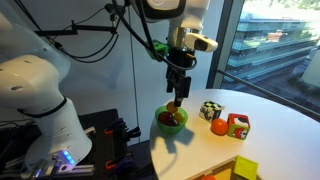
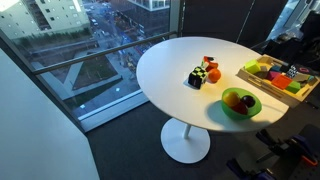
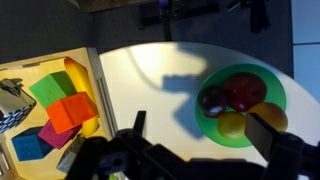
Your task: Turn the box to the right, then put the orange block on the table
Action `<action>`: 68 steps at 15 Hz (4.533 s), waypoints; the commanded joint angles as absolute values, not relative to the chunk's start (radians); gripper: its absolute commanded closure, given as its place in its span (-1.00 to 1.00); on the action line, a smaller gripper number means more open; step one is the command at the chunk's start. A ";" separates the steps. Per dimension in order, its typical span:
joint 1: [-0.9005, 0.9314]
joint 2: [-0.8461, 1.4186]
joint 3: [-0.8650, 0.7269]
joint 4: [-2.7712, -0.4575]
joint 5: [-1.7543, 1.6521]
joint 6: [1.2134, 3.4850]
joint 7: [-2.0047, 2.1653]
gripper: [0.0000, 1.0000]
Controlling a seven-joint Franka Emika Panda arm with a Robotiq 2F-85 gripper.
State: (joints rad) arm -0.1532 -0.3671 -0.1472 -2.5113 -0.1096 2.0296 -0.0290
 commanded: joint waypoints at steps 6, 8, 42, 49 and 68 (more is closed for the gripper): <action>-0.161 -0.357 -0.148 -2.512 -0.119 2.033 -0.031 -1.00; -0.171 -0.342 -0.153 -2.517 -0.131 2.040 -0.027 -1.00; -0.310 0.042 -0.303 -2.581 -0.248 2.563 -0.054 -1.00; -0.312 0.119 -0.320 -2.544 -0.242 2.609 -0.053 -1.00; -0.318 0.176 -0.277 -2.530 -0.005 2.634 -0.172 -1.00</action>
State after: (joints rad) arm -0.3055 0.1662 -0.2933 -2.5395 -0.0525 2.6187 -0.1256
